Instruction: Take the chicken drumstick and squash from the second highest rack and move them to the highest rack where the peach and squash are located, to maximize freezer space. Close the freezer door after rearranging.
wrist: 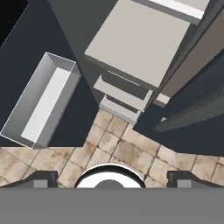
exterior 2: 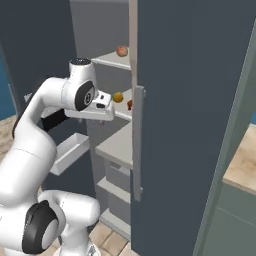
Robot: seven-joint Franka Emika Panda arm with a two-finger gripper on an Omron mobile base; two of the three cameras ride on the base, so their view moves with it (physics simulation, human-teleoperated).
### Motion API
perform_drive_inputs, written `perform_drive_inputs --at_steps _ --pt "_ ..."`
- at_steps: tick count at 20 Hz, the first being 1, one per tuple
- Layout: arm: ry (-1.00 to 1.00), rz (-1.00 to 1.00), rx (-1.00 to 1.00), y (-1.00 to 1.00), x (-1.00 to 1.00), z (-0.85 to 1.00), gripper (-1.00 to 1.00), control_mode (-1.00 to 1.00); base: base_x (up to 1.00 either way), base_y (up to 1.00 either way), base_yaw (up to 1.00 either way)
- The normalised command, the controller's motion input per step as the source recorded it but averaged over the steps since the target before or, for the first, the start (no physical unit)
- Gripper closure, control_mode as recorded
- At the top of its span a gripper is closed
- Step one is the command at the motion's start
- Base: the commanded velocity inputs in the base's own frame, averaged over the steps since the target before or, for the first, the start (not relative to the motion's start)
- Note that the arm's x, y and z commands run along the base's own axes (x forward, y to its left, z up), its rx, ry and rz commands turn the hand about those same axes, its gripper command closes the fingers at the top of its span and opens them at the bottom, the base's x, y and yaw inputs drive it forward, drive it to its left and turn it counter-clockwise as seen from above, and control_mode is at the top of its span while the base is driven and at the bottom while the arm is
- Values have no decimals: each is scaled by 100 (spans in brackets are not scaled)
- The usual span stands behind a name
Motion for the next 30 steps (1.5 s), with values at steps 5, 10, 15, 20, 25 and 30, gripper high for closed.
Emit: perform_drive_inputs --at_steps 5,10,15,20,25,30 --pt "0 0 0 0 0 0 -100 100 23 -7 17" --pt "0 0 0 0 0 0 -100 100 43 -13 4" --pt "0 0 0 0 0 0 -100 100 43 -18 2" --pt "0 0 0 0 0 0 -100 100 45 -4 3" --pt "0 0 0 0 0 0 -100 100 48 0 2" --pt "0 0 0 0 0 0 -100 100 52 17 0"
